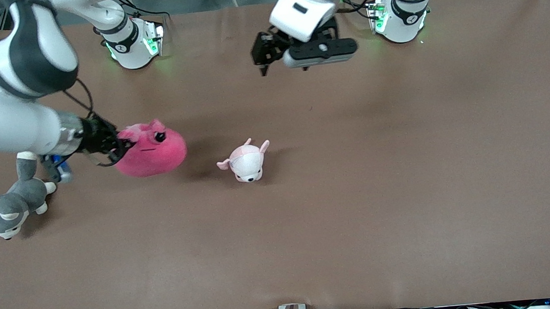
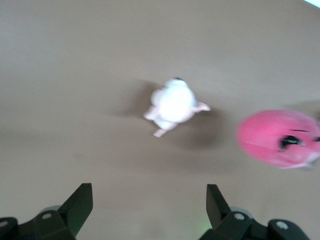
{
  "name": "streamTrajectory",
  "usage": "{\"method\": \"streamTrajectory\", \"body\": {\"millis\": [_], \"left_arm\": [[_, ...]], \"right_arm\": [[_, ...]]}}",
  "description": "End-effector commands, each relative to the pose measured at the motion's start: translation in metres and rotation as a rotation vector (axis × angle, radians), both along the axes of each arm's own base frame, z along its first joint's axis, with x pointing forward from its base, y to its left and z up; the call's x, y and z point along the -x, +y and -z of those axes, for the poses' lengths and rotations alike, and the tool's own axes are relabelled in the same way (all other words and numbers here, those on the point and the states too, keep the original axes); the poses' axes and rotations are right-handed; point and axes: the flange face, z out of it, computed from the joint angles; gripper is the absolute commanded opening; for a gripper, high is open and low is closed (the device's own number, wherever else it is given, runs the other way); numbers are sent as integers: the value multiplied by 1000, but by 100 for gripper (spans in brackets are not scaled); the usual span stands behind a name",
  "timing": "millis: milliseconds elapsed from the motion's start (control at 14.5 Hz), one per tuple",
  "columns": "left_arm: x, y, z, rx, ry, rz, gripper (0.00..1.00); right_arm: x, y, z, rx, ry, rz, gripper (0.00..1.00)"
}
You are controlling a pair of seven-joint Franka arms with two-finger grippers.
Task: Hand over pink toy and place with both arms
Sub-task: 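Lower the pink toy with the right gripper while the left gripper retracts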
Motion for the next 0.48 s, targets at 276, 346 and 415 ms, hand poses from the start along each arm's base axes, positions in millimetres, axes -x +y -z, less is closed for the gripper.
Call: {"method": "streamTrajectory", "body": {"millis": [276, 346, 415], "left_arm": [[-26, 162, -61, -172, -58, 93, 100], [-32, 186, -60, -194, -32, 108, 100], [-38, 209, -55, -214, 6, 128, 100]], "right_arm": [[-4, -81, 69, -47, -37, -67, 2], [-6, -87, 81, -56, -31, -85, 2], [-7, -92, 92, -64, -19, -95, 3]]}}
